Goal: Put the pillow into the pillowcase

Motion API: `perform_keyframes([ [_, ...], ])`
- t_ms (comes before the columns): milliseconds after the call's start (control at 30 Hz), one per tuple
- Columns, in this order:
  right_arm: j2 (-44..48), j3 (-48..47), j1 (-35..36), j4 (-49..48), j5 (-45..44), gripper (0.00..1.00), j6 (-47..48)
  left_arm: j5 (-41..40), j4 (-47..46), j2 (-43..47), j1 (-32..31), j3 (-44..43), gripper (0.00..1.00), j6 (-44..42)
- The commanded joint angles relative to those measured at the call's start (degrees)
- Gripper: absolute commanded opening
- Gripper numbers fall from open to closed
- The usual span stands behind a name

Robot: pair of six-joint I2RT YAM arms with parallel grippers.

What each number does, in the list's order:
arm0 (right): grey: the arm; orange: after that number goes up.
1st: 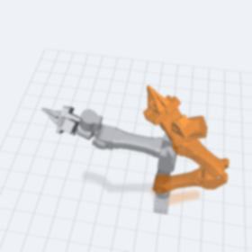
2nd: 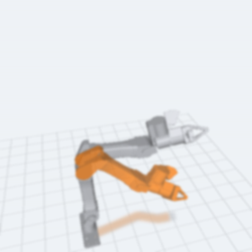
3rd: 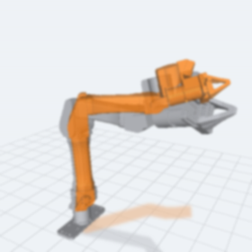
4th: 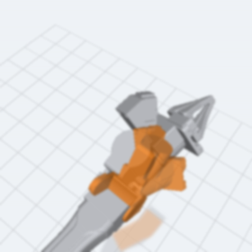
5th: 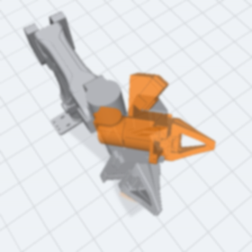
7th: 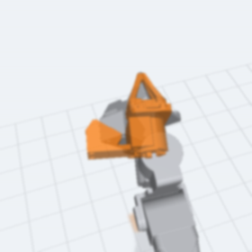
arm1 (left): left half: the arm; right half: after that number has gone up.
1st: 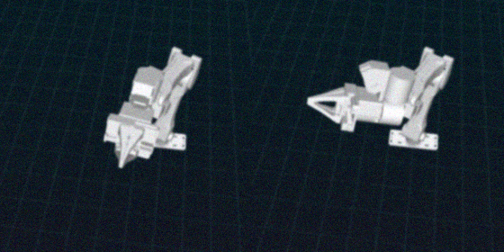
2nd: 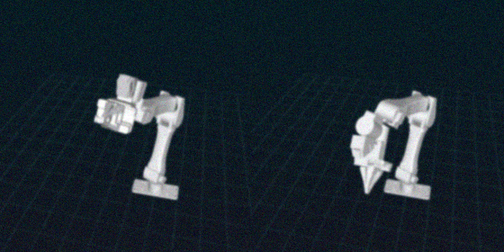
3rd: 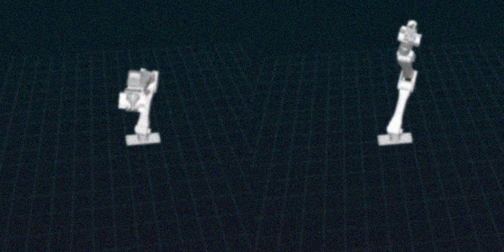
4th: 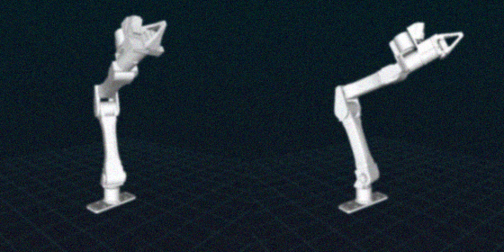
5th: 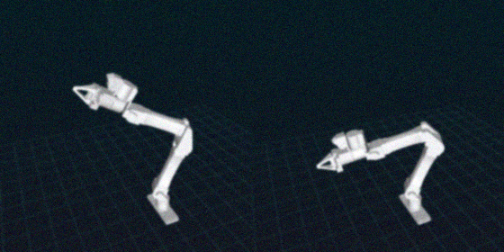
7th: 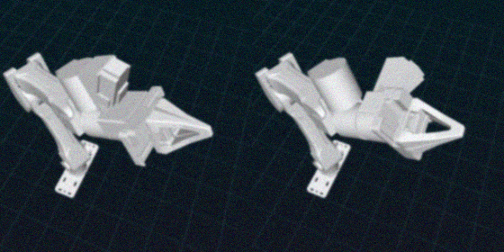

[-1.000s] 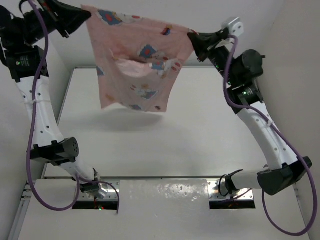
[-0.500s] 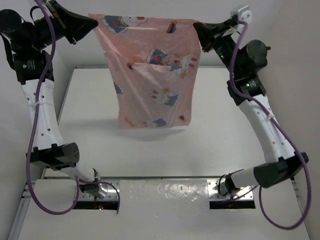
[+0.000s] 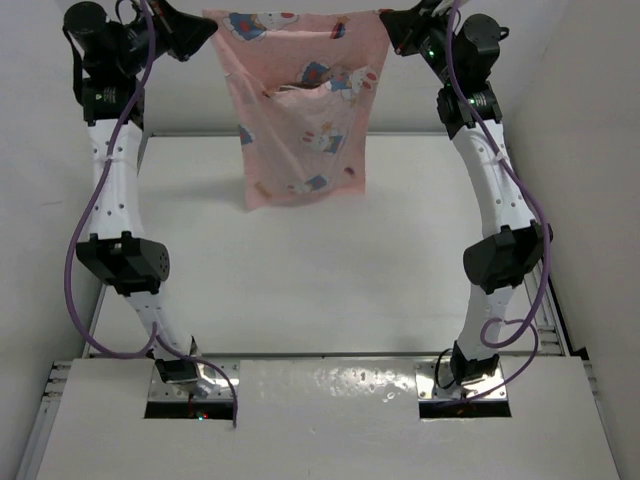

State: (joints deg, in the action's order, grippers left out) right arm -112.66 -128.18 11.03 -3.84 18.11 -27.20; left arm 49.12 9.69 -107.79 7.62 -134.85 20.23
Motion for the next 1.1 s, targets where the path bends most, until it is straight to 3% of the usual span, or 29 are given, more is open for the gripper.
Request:
perform_keyframes([
  [0,1.7,-3.7,-0.6,-9.9,-3.0,0.0,-1.4,-6.1,-11.2,-0.1,-2.2,-5.2,0.0,0.4],
  [100,4.1,1.0,0.3,-11.0,-1.4,0.0,2.4,-6.3,-13.1,0.1,-4.4,-5.7,0.0,-1.6],
  [167,9.8,6.6,1.4,-11.1,6.0,0.0,5.4,-1.4,-10.8,0.9,-4.4,-4.5,0.0,-2.8],
  [233,20.0,22.1,3.3,-12.0,11.7,0.0,12.1,5.7,-4.9,4.9,-4.1,3.6,0.0,-6.5],
  [267,24.3,28.9,4.4,-11.5,13.3,0.0,15.7,7.9,-2.6,7.3,-3.8,7.6,0.0,-12.3],
  [300,28.2,42.0,7.6,-10.2,13.8,0.0,22.0,9.7,-0.2,9.4,-3.5,12.4,0.0,-16.5],
  [333,34.8,47.8,9.1,-9.6,13.7,0.0,23.9,11.2,2.9,14.2,-2.7,21.5,0.0,-19.8],
  [367,37.8,58.0,12.0,-8.0,13.5,0.0,25.2,13.0,11.1,16.4,-2.3,25.4,0.0,-31.4],
  [400,40.2,62.4,13.5,-7.0,13.3,0.0,26.4,13.5,16.1,18.3,-1.1,28.8,0.0,-37.4],
  [433,44.3,65.8,14.7,-5.5,12.7,0.0,26.3,14.2,28.6,20.9,-0.7,33.8,0.0,-43.2],
  [467,46.1,72.2,17.5,-2.4,12.2,0.0,26.4,13.9,36.4,21.7,-0.2,35.4,0.0,-58.1],
  [500,47.7,75.0,18.8,-1.2,10.8,0.0,25.5,13.3,43.5,22.8,0.6,38.0,0.0,-66.4],
  [533,50.7,77.4,21.2,0.1,10.3,0.0,24.8,11.1,58.3,23.1,0.8,39.4,0.0,-82.9],
  [567,52.1,82.1,22.3,2.8,9.6,0.0,23.4,9.6,65.2,23.4,1.2,40.8,0.0,-90.0],
  [633,54.6,86.2,24.6,6.2,6.4,0.0,22.8,1.8,66.0,26.8,1.6,50.6,0.0,-88.5],
  [733,58.8,94.6,30.8,11.4,3.2,0.0,19.5,-8.7,66.0,35.1,1.3,66.8,0.0,-98.5],
  [767,59.4,95.9,31.9,12.1,2.2,0.0,18.8,-10.7,66.0,35.1,1.3,66.9,0.02,-100.3],
  [833,60.2,99.1,35.5,14.9,0.3,0.0,18.1,-14.9,66.1,37.6,1.1,71.9,0.12,-101.5],
  [900,60.5,99.6,38.0,18.8,-1.9,0.0,18.8,-17.6,66.0,39.7,-0.9,74.4,0.3,-100.2],
  [1067,62.0,100.2,45.5,24.9,-8.1,0.03,19.0,-22.1,66.1,47.0,-9.1,80.6,0.5,-99.2],
])
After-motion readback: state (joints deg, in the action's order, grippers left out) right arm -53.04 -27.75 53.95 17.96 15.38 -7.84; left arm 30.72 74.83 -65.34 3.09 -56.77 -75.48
